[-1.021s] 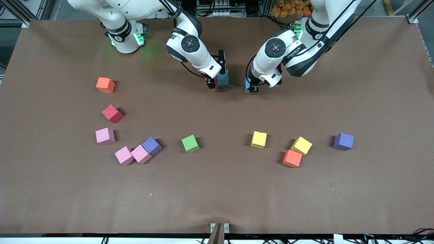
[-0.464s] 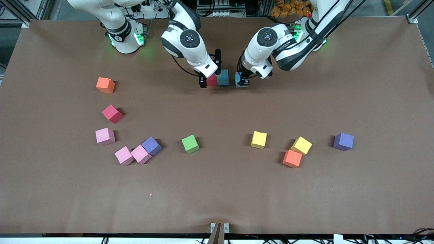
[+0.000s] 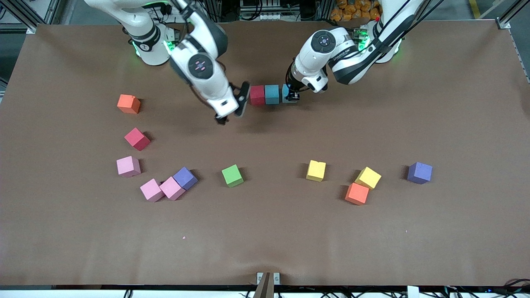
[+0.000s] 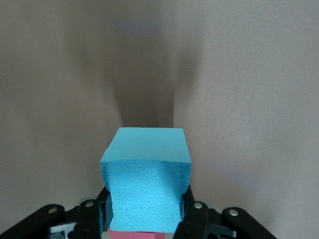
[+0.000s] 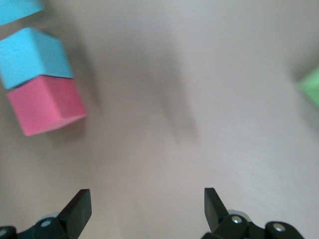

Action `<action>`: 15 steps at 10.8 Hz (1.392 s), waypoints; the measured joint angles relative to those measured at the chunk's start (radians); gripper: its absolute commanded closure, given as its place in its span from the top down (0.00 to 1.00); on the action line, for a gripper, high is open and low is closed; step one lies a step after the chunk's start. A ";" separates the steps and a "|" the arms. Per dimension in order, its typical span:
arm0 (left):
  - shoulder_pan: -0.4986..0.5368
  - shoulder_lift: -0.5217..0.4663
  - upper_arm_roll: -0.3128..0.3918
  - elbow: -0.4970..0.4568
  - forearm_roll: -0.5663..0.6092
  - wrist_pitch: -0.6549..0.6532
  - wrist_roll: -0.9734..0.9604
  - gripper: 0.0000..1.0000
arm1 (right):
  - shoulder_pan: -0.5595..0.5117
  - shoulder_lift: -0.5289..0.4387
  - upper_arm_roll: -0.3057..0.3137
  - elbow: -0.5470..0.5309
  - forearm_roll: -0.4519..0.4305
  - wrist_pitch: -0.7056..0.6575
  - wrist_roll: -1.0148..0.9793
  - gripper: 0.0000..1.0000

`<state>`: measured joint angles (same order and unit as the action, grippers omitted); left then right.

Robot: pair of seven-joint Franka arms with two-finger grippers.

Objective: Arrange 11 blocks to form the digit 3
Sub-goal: 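Release the crimson block and move the right gripper to the green block, then grasp the green block with the right gripper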

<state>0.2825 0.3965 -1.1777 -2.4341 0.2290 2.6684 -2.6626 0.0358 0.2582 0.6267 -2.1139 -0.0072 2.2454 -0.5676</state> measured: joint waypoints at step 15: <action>-0.124 0.025 0.118 -0.012 0.015 0.019 0.008 0.44 | 0.172 0.282 -0.346 0.320 0.008 0.305 0.455 1.00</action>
<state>0.1589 0.4210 -1.0601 -2.4460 0.2441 2.6870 -2.6541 0.2082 0.5406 0.2811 -1.7937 0.0011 2.5509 -0.1125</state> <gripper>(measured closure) 0.463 0.000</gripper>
